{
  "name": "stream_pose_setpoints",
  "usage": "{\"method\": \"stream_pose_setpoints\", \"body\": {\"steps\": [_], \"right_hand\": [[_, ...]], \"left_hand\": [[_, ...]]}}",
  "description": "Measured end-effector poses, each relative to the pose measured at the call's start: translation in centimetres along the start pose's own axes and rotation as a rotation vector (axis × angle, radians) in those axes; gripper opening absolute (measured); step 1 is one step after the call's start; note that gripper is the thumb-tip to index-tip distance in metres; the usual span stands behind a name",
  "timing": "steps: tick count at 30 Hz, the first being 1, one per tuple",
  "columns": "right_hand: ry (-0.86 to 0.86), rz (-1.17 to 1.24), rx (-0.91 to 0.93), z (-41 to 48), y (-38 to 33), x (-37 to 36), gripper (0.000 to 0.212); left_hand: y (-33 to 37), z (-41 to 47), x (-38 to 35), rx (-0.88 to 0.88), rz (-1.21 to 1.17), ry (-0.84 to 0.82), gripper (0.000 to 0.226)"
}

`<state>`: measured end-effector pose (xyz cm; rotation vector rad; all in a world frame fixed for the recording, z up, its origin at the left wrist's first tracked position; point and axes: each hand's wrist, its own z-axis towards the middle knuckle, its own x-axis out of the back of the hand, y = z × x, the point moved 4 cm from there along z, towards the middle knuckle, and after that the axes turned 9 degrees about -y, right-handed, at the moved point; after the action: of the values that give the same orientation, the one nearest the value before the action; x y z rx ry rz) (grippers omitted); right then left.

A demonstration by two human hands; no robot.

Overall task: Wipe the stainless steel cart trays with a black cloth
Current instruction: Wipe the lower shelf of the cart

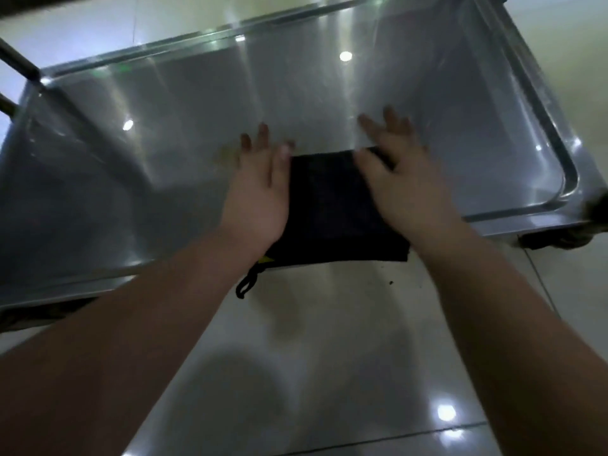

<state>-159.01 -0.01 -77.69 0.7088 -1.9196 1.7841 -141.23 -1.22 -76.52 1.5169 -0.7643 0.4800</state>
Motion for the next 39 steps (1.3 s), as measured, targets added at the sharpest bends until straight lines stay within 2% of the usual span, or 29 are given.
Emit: {"method": "stream_pose_setpoints", "body": {"steps": [1, 3, 5, 7, 9, 13, 16, 20, 22, 25, 29, 30, 33, 36, 39], "right_hand": [[0.054, 0.057, -0.001, 0.9, 1.2, 2.0, 0.05], [0.01, 0.01, -0.022, 2.3, 3.3, 3.5, 0.047], [-0.069, -0.231, -0.028, 3.0, 5.1, 2.6, 0.045], [-0.082, -0.46, 0.037, 3.4, 6.1, 1.7, 0.045], [-0.094, -0.563, 0.07, 3.6, 6.5, 1.5, 0.048], [-0.153, -0.615, 0.049, 3.7, 6.3, 1.1, 0.053], [-0.167, -0.675, 0.012, 3.8, 6.2, 0.6, 0.059], [-0.146, -0.75, -0.033, 4.1, 6.3, 0.6, 0.06], [-0.143, -0.756, -0.024, 4.1, 6.2, 0.5, 0.061], [-0.155, -0.759, -0.045, 3.8, 6.1, 0.5, 0.06], [-0.232, -0.803, -0.284, 5.2, 4.9, -0.7, 0.058], [-0.26, -0.821, -0.27, 5.7, 3.7, -1.6, 0.057], [-0.338, -0.788, -0.067, 6.2, -0.3, -5.1, 0.052], [-0.289, -0.811, -0.025, 5.4, -0.8, -6.7, 0.051], [-0.252, -0.835, -0.028, 5.0, -0.4, -6.6, 0.055]], "left_hand": [[0.6, 0.0, -1.7, -0.008, 0.153, -0.111, 0.045], [1.4, -0.2, -5.8, 0.01, 0.443, -0.261, 0.051], [1.6, -0.4, -8.4, 0.033, 0.598, -0.233, 0.055], [0.8, 0.4, -8.6, 0.043, 0.632, -0.178, 0.057], [-0.6, 2.8, -7.0, 0.04, 0.667, -0.157, 0.055], [-4.4, 8.3, -1.8, 0.163, 0.656, -0.175, 0.051], [-5.1, 9.1, -0.5, 0.173, 0.67, -0.218, 0.052], [-4.7, 4.2, -1.1, 0.097, 0.647, -0.288, 0.06], [-5.8, -0.6, -1.3, 0.032, 0.681, -0.275, 0.066], [-7.8, -4.8, 0.0, 0.041, 0.705, -0.259, 0.066], [-8.0, -4.3, 0.3, 0.081, 0.748, -0.238, 0.063], [-7.7, -4.2, 0.1, 0.072, 0.753, -0.234, 0.063], [-7.7, -4.5, -0.2, 0.039, 0.713, -0.193, 0.063], [-8.2, -4.6, 0.1, 0.033, 0.659, -0.156, 0.064], [-9.7, -2.6, 1.3, 0.168, 0.624, -0.133, 0.067]]}}
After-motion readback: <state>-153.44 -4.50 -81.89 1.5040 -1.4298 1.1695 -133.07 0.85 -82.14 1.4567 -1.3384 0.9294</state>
